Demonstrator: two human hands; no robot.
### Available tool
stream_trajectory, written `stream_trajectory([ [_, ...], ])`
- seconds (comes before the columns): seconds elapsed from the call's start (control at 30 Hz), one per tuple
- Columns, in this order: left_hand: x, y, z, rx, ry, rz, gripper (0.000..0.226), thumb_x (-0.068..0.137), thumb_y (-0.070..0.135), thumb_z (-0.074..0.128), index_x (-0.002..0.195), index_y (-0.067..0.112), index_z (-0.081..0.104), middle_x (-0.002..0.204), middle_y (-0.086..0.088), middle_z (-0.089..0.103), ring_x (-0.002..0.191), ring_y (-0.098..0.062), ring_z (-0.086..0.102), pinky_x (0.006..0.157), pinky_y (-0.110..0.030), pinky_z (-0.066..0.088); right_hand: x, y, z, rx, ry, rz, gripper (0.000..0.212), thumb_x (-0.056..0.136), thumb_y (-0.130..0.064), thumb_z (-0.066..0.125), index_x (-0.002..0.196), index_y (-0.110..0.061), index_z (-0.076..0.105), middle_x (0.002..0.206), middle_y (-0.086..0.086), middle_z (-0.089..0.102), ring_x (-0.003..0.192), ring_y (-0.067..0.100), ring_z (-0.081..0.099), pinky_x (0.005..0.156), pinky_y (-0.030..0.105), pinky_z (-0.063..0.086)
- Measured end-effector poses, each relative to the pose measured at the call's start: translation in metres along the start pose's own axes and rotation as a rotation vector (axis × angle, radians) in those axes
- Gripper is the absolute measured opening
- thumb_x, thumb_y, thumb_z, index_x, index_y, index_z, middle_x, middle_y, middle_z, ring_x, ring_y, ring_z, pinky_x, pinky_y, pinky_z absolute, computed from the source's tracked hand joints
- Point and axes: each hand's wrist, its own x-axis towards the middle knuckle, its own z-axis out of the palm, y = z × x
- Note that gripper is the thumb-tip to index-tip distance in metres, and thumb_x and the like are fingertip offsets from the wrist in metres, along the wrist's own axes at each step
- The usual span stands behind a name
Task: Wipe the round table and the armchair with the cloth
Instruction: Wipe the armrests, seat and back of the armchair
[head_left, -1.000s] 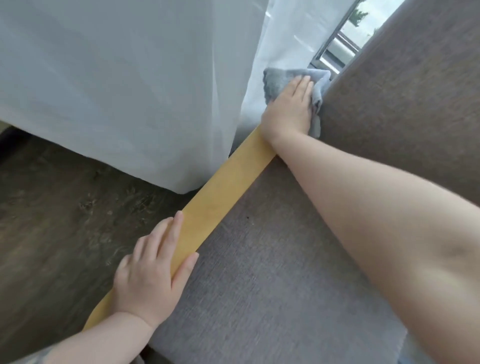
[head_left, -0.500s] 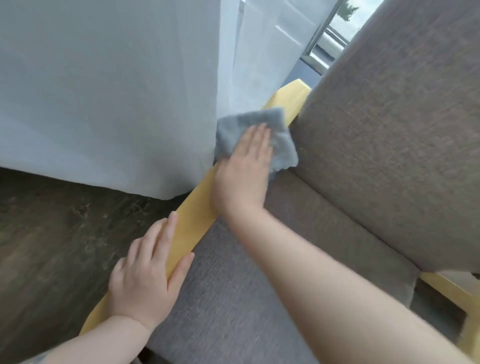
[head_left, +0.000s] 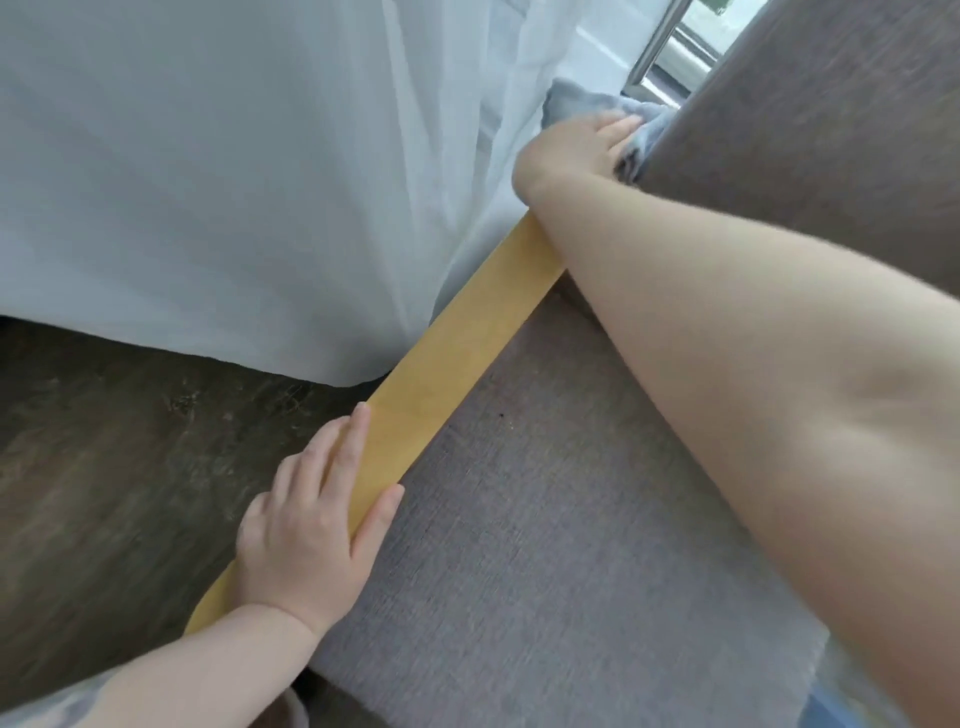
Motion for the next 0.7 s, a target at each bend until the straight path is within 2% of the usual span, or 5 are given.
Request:
stream_trajectory([
  [0.17,-0.001,0.0,-0.001,-0.017,0.009,-0.01,0.07,0.09,0.06,0.027,0.149,0.023,0.031,0.136,-0.002,0.05,0.102,-0.024,0.057,0.063,-0.039,0.05,-0.132,0.063,0.024,-0.03,-0.051,-0.421,0.065,0.095,-0.013,0.036,0.148,0.007,0.004,0.157,0.025,0.002,0.146,0.034,0.0,0.117,0.039,-0.001],
  [0.27,0.001,0.002,-0.002,-0.005,0.018,0.008,0.07,0.089,0.059,0.03,0.149,0.022,0.031,0.136,-0.004,0.05,0.103,-0.025,0.058,0.064,-0.039,0.051,-0.113,0.087,0.022,-0.083,-0.059,-0.647,0.063,0.094,-0.013,0.04,0.149,0.002,0.013,0.158,0.019,0.01,0.147,0.029,0.006,0.118,0.036,-0.002],
  [0.43,-0.002,0.0,-0.001,-0.006,0.013,0.016,0.07,0.089,0.058,0.034,0.15,0.023,0.028,0.139,-0.003,0.049,0.106,-0.024,0.058,0.065,-0.037,0.05,-0.108,0.091,0.017,0.024,-0.022,-0.504,0.061,0.092,-0.014,0.035,0.15,-0.004,0.018,0.159,0.012,0.013,0.147,0.025,0.007,0.119,0.041,0.003],
  [0.6,-0.003,0.0,0.001,-0.066,0.035,-0.023,0.078,0.083,0.058,0.043,0.147,0.015,0.032,0.14,-0.004,0.05,0.112,-0.024,0.057,0.071,-0.038,0.05,-0.21,0.114,0.03,-0.064,-0.206,-1.055,0.058,0.091,-0.023,0.039,0.145,-0.004,0.035,0.153,0.012,0.031,0.144,0.026,0.022,0.118,0.04,0.011],
  [0.7,-0.011,-0.008,0.0,-0.02,0.001,0.038,0.081,0.086,0.052,0.053,0.15,0.011,0.025,0.15,-0.005,0.038,0.126,-0.022,0.048,0.091,-0.04,0.045,-0.17,0.116,0.017,-0.061,-0.098,-0.76,0.059,0.093,-0.02,0.041,0.149,-0.011,0.028,0.157,0.006,0.023,0.146,0.02,0.016,0.119,0.042,0.011],
])
